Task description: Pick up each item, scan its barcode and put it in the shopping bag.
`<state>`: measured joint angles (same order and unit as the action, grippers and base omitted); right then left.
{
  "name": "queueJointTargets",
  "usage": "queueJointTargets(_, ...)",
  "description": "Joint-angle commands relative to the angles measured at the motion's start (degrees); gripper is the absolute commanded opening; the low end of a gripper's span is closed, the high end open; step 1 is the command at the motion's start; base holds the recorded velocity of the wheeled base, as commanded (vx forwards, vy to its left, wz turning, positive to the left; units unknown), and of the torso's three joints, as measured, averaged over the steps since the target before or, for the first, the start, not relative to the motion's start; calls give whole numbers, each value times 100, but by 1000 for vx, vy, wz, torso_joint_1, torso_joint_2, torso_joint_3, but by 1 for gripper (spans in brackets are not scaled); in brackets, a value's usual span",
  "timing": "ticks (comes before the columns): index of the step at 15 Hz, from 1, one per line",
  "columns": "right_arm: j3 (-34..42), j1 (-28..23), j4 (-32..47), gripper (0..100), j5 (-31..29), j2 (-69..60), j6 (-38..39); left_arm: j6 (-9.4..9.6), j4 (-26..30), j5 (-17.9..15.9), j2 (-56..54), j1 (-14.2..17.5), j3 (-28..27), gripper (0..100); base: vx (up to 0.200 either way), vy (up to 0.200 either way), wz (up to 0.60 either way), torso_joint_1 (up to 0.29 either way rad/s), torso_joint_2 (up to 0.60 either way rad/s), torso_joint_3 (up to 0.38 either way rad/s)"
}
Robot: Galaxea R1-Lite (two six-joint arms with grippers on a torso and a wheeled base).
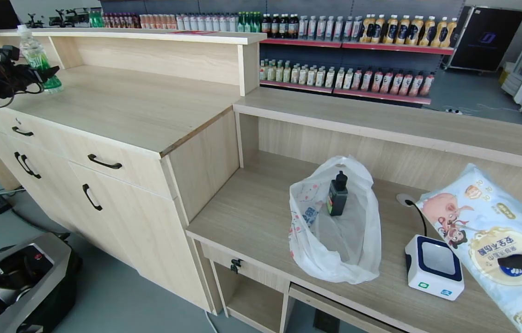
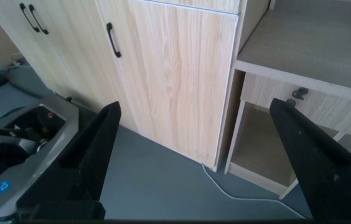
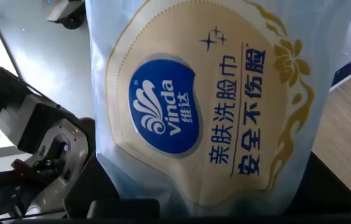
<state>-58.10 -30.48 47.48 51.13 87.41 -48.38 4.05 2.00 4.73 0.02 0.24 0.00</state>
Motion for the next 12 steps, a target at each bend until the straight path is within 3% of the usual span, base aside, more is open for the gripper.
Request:
queueJointTargets(1, 0, -213, 86, 0, 152, 435, -92, 0, 2, -7, -2, 2, 0, 100, 0, 0, 0, 0, 0, 0)
queueJointTargets(10, 352, -617, 95, 0, 249, 822, -215, 0, 2, 2, -2, 2, 0, 100, 0, 0, 0, 0, 0, 0)
queueJointTargets(12, 493, -732, 103, 0, 249, 883, -558, 0, 2, 2, -2, 2, 0, 100, 0, 0, 0, 0, 0, 0)
